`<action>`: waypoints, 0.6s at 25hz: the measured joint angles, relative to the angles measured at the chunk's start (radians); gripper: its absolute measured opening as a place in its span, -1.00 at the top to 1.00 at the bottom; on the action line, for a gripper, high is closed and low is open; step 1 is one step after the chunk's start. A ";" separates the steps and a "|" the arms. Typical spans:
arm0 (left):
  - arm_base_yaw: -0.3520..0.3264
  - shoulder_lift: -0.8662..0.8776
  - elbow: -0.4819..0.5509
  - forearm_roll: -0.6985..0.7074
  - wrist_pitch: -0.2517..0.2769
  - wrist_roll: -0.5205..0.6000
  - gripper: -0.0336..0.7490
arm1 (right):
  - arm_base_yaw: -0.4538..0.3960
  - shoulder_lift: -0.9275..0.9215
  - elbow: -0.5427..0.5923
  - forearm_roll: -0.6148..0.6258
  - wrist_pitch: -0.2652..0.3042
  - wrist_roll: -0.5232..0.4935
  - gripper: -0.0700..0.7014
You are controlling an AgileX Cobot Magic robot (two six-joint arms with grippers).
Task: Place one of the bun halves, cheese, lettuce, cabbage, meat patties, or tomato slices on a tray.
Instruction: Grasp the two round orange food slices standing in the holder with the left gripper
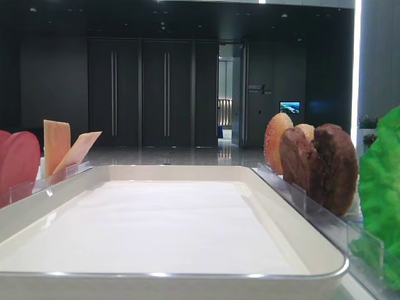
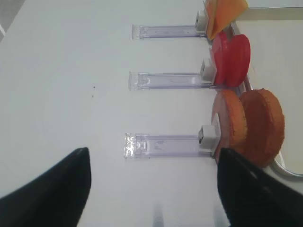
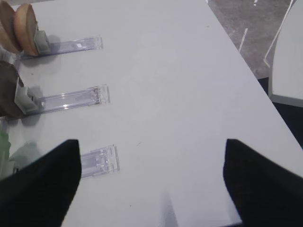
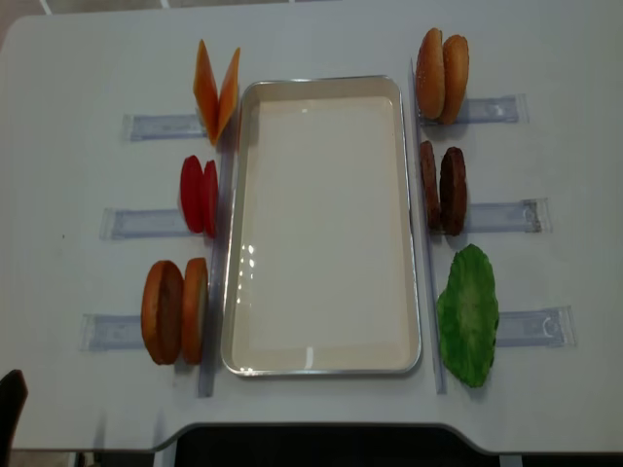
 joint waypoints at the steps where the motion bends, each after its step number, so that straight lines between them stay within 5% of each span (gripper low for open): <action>1: 0.000 0.000 0.000 0.000 0.000 0.000 -0.71 | 0.000 0.000 0.000 0.000 0.000 0.000 -0.69; 15: 0.000 0.038 -0.008 0.000 0.006 -0.007 -0.71 | 0.000 0.000 0.000 0.000 0.000 0.000 -0.69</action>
